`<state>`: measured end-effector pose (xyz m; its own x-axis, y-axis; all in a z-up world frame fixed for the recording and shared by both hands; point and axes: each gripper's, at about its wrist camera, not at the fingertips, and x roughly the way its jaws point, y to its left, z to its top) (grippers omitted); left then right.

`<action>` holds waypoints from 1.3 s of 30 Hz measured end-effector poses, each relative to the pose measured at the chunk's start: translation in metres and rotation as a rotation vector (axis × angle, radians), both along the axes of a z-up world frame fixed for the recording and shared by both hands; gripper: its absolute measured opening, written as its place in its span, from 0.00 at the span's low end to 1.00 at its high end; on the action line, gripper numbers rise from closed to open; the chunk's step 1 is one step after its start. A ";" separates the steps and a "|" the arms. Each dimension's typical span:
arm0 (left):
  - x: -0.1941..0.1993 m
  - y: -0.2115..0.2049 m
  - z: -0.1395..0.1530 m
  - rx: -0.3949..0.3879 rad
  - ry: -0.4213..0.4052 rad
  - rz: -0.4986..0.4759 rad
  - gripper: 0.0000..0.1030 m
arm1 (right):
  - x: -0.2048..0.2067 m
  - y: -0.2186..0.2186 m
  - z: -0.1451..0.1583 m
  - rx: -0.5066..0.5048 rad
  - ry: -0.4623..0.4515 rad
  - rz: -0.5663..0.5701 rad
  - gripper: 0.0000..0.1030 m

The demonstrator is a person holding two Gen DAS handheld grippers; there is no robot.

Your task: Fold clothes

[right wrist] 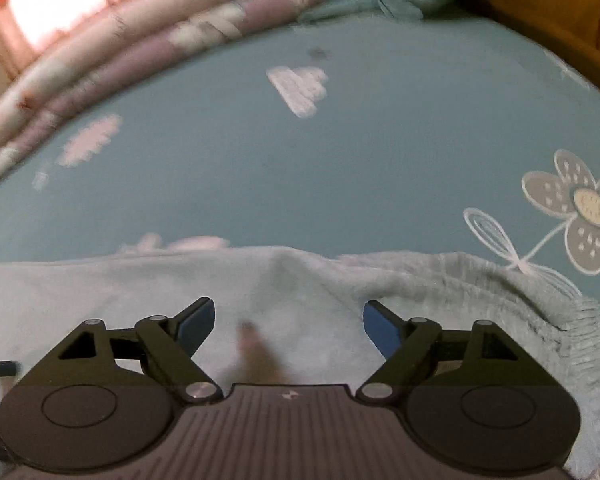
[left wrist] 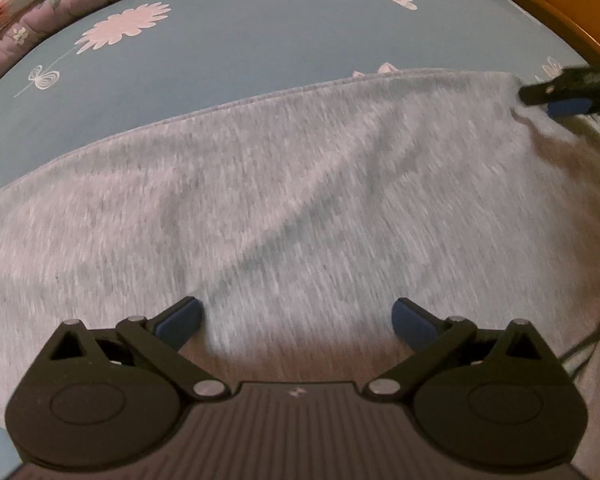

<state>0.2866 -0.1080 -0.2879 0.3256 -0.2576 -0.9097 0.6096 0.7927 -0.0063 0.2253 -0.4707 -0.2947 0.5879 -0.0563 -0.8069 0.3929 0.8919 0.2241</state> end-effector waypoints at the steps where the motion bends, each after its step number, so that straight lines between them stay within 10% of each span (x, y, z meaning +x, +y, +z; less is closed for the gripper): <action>1: 0.001 -0.002 -0.001 -0.001 0.002 0.004 0.99 | 0.005 -0.005 -0.006 -0.004 -0.002 -0.002 0.83; 23: 0.005 0.004 0.019 -0.063 0.000 0.028 0.98 | 0.018 0.002 0.032 0.053 -0.135 0.032 0.86; 33: 0.018 0.020 -0.001 0.021 -0.073 0.101 0.98 | 0.015 0.062 -0.003 -0.029 -0.003 0.151 0.87; 39: 0.033 0.010 0.031 -0.144 -0.061 0.083 0.98 | 0.006 0.069 0.015 0.047 -0.060 0.171 0.90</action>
